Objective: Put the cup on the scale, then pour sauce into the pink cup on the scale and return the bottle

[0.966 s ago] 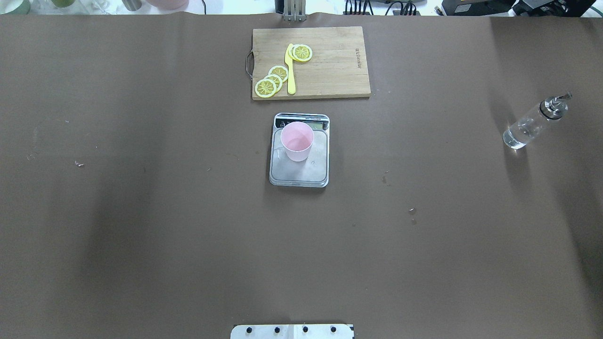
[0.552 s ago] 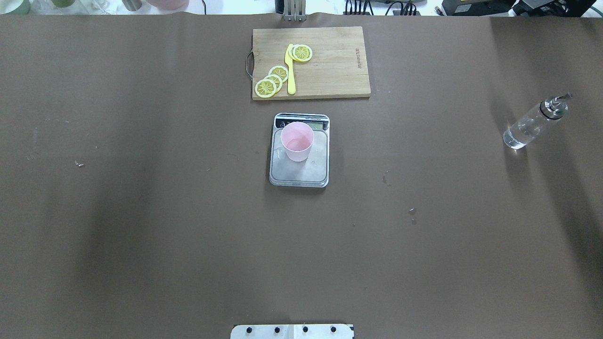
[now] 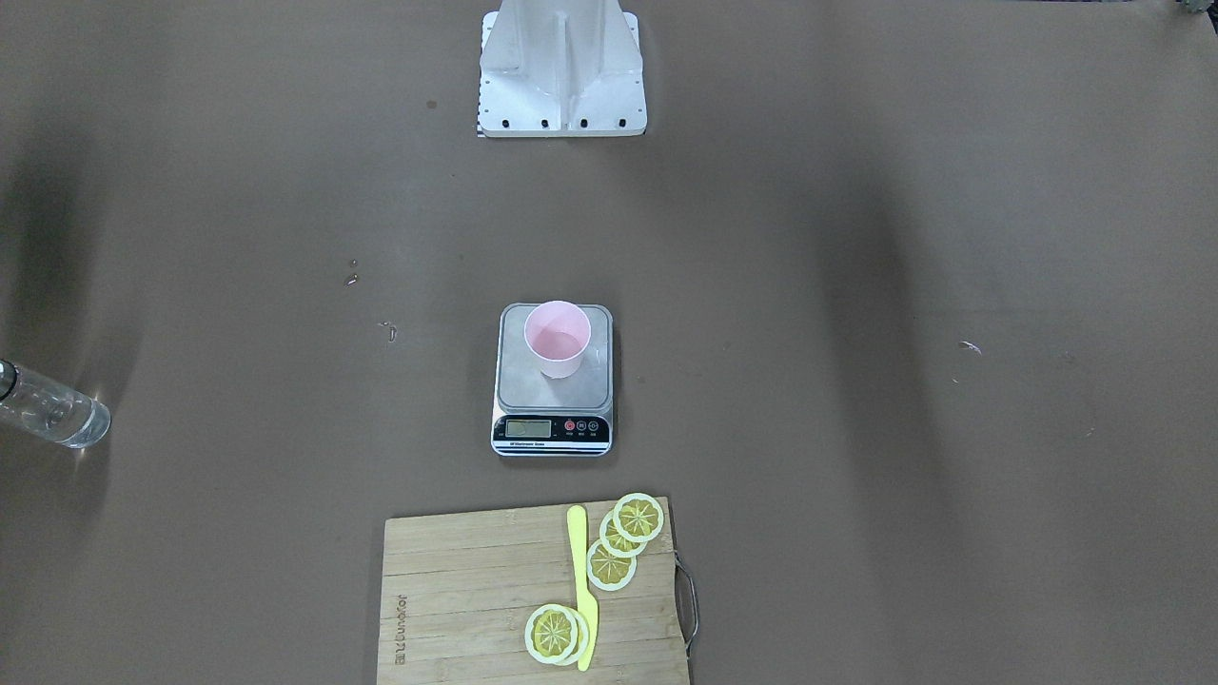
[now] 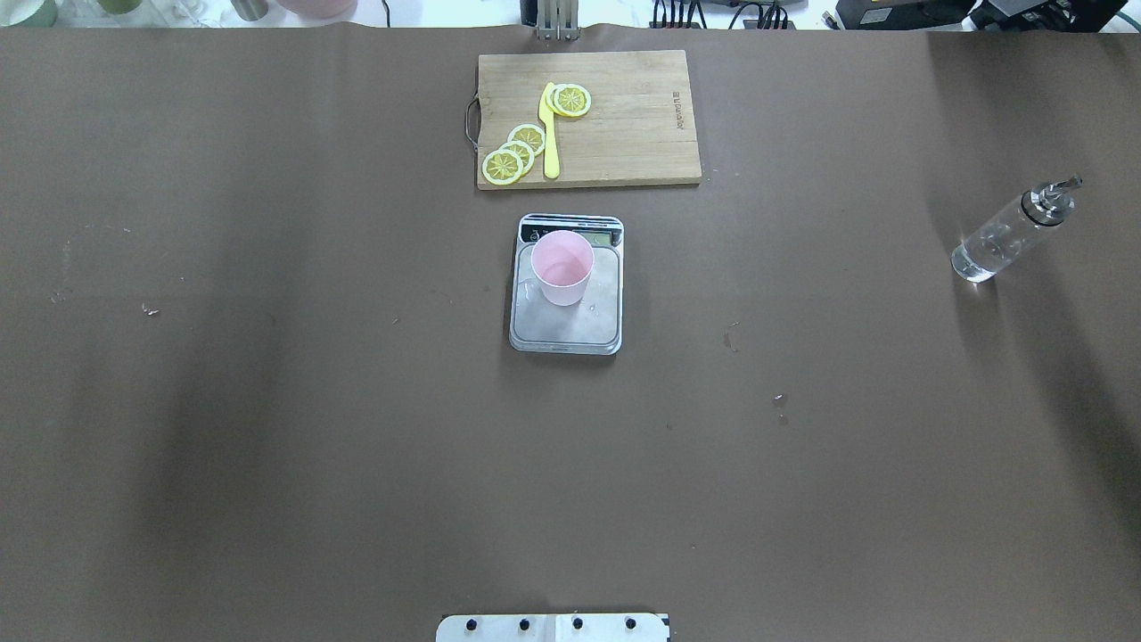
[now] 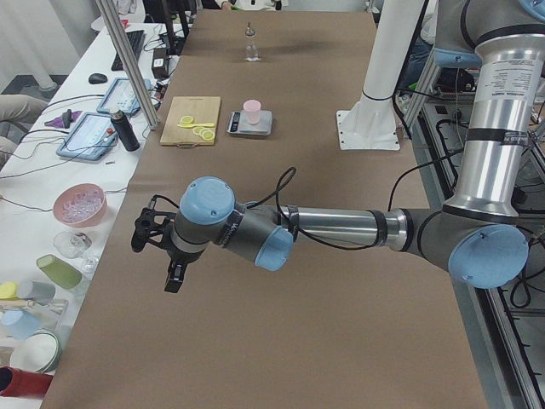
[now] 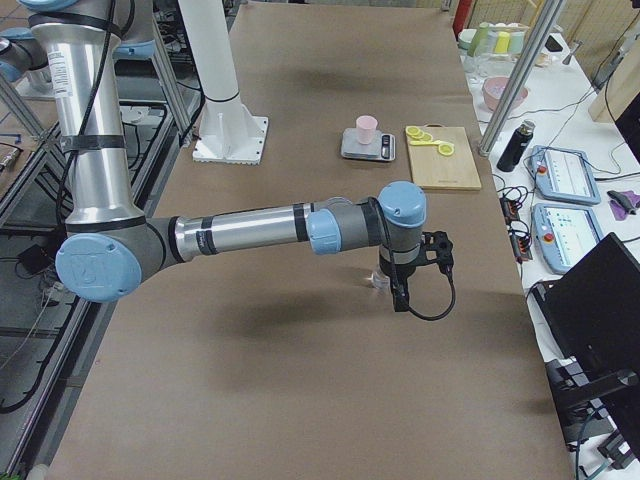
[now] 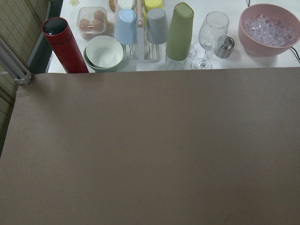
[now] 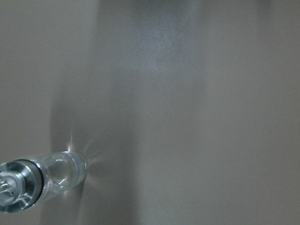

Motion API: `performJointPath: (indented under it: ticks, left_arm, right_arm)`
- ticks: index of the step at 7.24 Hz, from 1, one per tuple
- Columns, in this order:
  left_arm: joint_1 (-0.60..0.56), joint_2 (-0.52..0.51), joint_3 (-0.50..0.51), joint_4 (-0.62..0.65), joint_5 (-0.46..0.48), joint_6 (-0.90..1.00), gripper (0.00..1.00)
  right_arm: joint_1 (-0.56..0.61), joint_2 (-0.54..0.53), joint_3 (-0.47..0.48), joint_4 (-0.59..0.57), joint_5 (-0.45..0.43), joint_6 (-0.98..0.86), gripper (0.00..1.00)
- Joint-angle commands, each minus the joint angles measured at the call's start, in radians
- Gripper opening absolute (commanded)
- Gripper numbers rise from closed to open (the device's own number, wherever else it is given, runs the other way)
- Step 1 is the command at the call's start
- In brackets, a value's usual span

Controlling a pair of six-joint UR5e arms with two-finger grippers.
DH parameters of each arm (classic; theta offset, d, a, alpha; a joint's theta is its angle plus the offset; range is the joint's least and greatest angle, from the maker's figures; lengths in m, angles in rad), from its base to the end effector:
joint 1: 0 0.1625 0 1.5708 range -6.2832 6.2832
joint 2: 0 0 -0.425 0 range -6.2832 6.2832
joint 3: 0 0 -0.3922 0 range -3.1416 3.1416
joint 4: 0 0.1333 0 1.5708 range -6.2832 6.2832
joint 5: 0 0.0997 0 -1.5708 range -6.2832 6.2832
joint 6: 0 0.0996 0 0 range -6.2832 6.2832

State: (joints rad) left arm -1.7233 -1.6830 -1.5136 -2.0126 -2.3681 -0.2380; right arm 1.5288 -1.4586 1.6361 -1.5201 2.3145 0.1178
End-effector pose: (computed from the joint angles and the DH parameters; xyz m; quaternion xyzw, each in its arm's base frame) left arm -0.1464 -0.5441 0.5769 0.2103 0.3856 -0.0797 0.8948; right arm 0.0428 -0.5496 0.5644 0.0769 -0.3683 -0.0063 0.9265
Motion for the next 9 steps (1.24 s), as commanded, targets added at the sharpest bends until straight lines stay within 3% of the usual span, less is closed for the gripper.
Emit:
performJointPath:
  ticks: [1,9]
  left_arm:
    - [0.013,-0.01,0.001,0.041,0.006,-0.001,0.98]
    - [0.016,-0.001,-0.011,0.046,0.007,-0.001,0.98]
  right_arm:
    - [-0.01,0.038,-0.048,-0.003,-0.018,-0.001,1.0]
    - [-0.018,0.069,-0.056,0.005,-0.02,0.0,1.0]
